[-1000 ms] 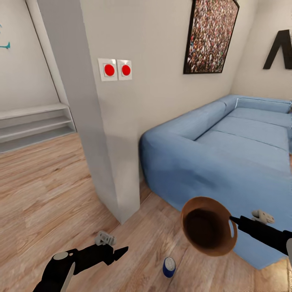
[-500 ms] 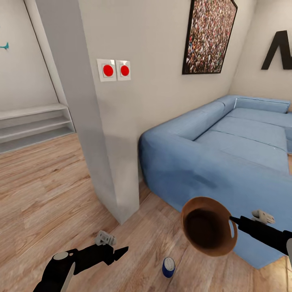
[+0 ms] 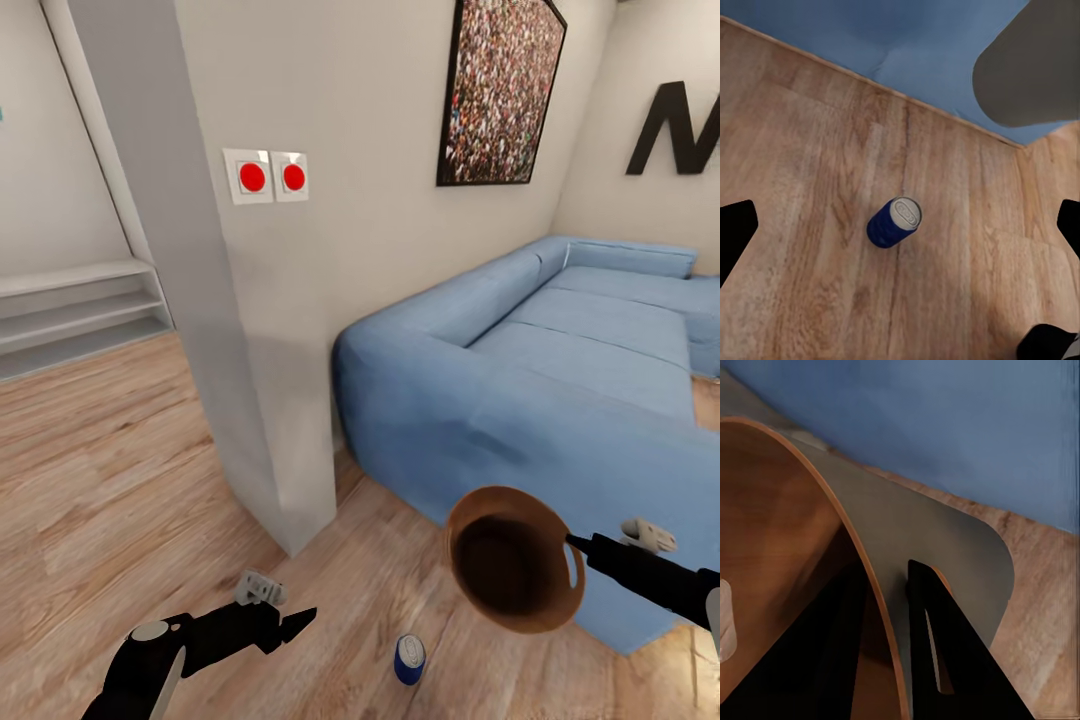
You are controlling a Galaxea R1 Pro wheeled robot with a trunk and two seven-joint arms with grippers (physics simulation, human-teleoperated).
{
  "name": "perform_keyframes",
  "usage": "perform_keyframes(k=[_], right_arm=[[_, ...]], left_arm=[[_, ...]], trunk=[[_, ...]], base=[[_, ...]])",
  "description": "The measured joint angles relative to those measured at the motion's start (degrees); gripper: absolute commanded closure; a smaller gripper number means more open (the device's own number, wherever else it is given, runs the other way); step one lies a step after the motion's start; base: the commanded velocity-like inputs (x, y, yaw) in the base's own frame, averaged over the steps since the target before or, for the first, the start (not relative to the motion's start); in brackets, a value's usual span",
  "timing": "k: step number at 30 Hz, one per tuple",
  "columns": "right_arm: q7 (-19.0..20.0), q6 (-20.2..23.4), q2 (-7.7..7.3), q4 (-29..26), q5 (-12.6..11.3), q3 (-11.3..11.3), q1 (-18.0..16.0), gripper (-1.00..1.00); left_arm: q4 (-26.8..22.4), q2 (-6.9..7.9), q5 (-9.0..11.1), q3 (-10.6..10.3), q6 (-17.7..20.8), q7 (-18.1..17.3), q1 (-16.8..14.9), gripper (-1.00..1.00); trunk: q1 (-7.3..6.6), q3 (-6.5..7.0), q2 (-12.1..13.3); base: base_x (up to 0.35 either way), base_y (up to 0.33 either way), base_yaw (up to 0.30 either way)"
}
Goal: Put the three can of soda from the living room inside the tash can in the kitchen.
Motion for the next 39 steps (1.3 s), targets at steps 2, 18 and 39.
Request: perform_keyframes(k=[2, 18, 39], right_arm=[[-0.1, 0.0, 0.03, 0.0, 0.1, -0.1, 0.0, 1.00], [-0.3, 0.0, 0.33, 0.0, 0.2, 0.1, 0.0, 1.00], [-0.3, 0.0, 0.22, 0.0, -0.1, 0.0, 0.0, 1.00]], left_arm=[[0.0, -0.01, 0.0, 0.0, 0.0, 0.0, 0.0, -1.00], [0.0, -0.02, 0.1, 0.1, 0.1, -0.1, 0.0, -1.00], [0.0, -0.02, 0.0, 0.1, 0.1, 0.0, 0.0, -1.00]], trunk=[[0.00, 0.11, 0.0], [0.00, 0.78, 0.0], [0.00, 0.95, 0.0]], base=[[0.000, 0.000, -0.162], [0.000, 0.000, -0.118], [0.000, 0.000, -0.028]])
